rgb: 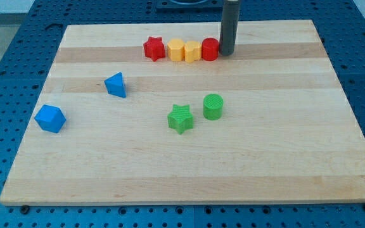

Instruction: Point at the green circle

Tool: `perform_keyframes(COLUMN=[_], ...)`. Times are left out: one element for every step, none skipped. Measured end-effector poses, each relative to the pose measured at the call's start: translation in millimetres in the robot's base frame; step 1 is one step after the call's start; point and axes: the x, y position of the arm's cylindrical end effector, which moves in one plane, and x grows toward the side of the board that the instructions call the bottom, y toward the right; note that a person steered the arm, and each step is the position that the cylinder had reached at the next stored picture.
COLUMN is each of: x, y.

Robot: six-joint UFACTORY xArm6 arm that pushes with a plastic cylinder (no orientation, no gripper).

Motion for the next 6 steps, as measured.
perform_keyframes(x=[37, 89, 105, 105, 110, 137], y=[45, 79, 62, 19, -15, -31])
